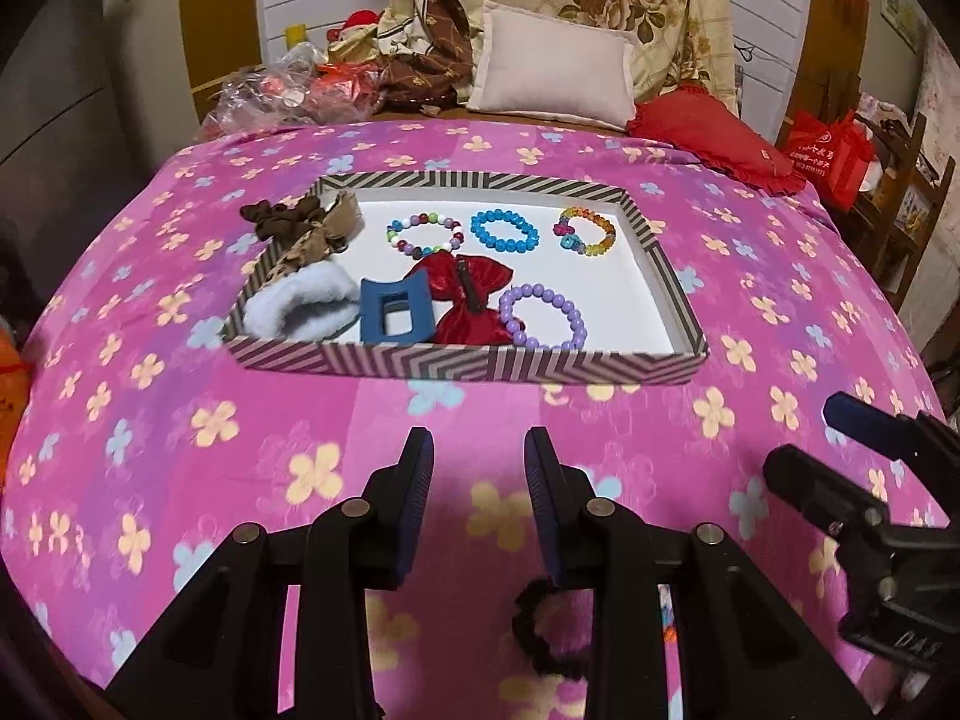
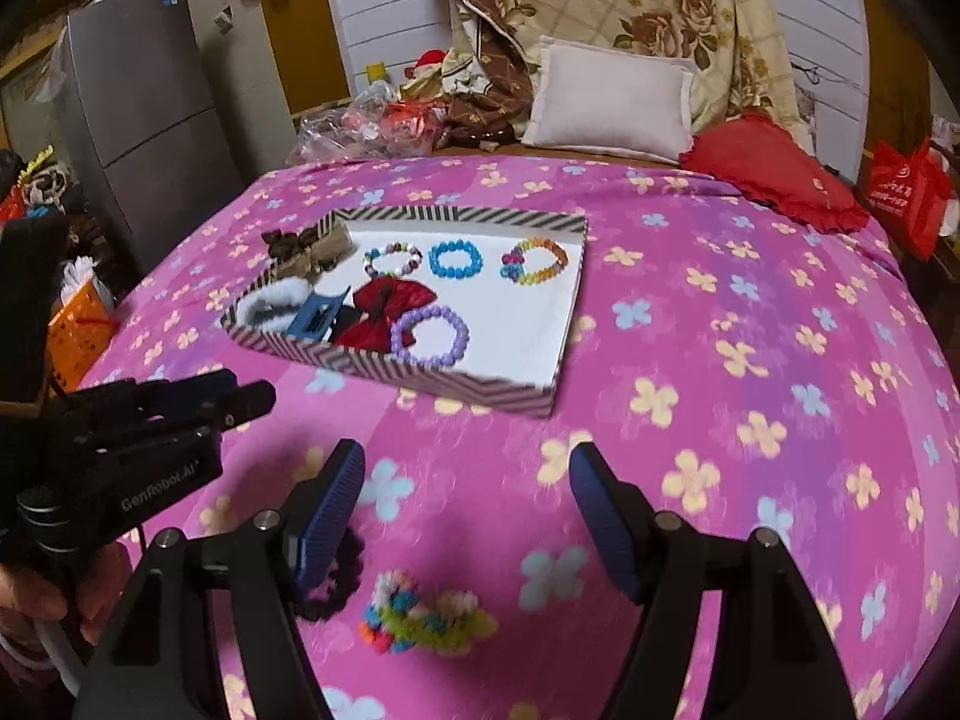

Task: Organize jewelry
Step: 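Move left tool to the black scrunchie while right tool approaches the multicolour flower bracelet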

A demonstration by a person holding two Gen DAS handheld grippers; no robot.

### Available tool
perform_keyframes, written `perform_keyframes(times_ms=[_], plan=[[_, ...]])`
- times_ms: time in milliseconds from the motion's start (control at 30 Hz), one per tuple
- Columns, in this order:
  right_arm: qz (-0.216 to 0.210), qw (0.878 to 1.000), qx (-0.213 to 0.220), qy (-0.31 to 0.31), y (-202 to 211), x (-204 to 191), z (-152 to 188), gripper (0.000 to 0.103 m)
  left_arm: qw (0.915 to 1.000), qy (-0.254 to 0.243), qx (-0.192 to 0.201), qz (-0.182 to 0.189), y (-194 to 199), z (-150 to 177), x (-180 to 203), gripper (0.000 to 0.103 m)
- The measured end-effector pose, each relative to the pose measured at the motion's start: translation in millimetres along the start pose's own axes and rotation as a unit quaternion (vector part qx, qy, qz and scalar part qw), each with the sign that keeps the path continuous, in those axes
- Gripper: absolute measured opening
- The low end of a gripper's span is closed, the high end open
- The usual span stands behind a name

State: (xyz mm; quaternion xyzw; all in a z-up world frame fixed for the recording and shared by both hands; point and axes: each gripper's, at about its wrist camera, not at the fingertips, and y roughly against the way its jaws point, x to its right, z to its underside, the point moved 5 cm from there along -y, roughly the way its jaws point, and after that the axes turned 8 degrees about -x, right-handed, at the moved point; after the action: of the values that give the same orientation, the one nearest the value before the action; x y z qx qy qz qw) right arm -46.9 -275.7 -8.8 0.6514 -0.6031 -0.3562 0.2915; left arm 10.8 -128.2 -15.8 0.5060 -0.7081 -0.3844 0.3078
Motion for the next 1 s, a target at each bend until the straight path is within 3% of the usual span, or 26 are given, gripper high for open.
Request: perform_keyframes(times_ms=[267, 667, 1000], plan=[[0.011, 1.0, -0.005, -0.008, 6.0, -9.5, 26.8, 0.074, 0.9999, -0.002, 0.009, -0.006, 13.9, 21.3, -4.3, 0.034], [-0.026, 0.999, 0.005, -0.022, 19.3, -14.1, 53.8, 0.074, 0.9999, -0.004, 0.008, -0.011, 19.9, 43.6, -6.3, 0.034], [-0.003, 1.0, -0.021, -0.017, 16.6, -6.8, 70.0, 0.074, 0.9999, -0.006, 0.001, -0.009, 19.2, 53.0, -4.5, 0.034]])
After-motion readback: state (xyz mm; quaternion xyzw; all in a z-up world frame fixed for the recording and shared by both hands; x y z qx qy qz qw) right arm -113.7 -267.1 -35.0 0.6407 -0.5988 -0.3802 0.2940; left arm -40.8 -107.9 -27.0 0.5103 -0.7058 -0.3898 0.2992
